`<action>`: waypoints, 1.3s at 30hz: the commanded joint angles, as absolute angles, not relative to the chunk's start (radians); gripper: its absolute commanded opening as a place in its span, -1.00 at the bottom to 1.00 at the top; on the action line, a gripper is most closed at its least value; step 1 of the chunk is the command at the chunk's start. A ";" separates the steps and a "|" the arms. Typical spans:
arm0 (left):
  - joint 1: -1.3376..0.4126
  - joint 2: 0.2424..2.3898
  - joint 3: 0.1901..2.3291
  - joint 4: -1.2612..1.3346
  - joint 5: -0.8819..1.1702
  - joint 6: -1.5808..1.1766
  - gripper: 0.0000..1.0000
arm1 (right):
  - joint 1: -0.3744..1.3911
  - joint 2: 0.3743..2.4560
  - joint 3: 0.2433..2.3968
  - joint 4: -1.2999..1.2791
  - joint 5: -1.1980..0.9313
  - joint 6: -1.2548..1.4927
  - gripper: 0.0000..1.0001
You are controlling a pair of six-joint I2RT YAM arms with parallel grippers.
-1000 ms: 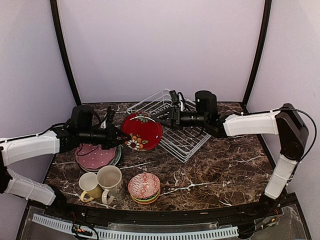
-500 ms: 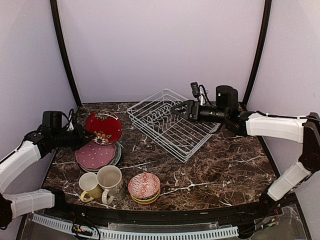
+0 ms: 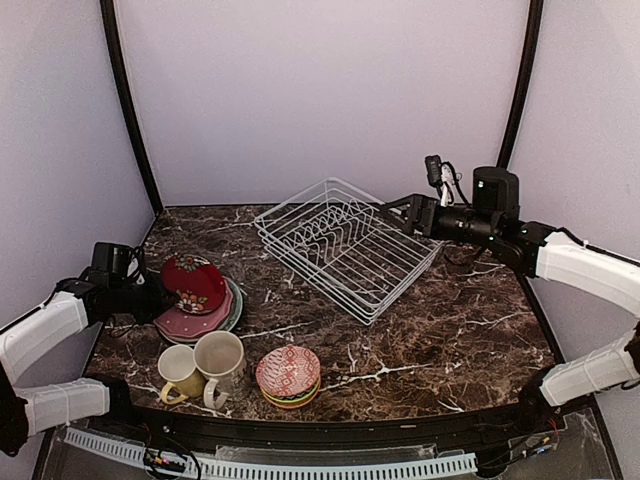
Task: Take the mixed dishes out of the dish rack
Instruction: Place the plate on the plate, then reset both arms
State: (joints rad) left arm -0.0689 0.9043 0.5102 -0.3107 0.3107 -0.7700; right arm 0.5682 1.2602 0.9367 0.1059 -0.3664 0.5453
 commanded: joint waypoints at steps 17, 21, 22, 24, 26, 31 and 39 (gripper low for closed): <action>-0.062 0.861 0.480 -0.309 0.281 -0.801 0.00 | 0.548 0.830 0.957 -0.195 0.069 0.301 0.97; -0.062 0.840 0.505 -0.346 0.268 -0.791 0.37 | 0.547 0.762 0.987 -0.255 0.149 0.267 0.97; -0.063 0.830 0.520 -0.353 0.264 -0.783 0.49 | 0.547 0.748 0.995 -0.271 0.176 0.258 0.97; -0.062 0.816 0.552 -0.377 0.254 -0.762 0.70 | 0.548 0.720 1.019 -0.306 0.218 0.243 0.97; -0.063 0.802 0.601 -0.421 0.230 -0.729 0.89 | 0.547 0.696 1.040 -0.345 0.249 0.229 0.97; -0.062 0.788 0.781 -0.501 0.143 -0.641 0.97 | 0.548 0.627 1.071 -0.387 0.269 0.229 0.97; -0.062 0.823 1.078 -0.500 0.155 -0.447 0.98 | 0.548 0.600 1.136 -0.441 0.308 0.186 0.97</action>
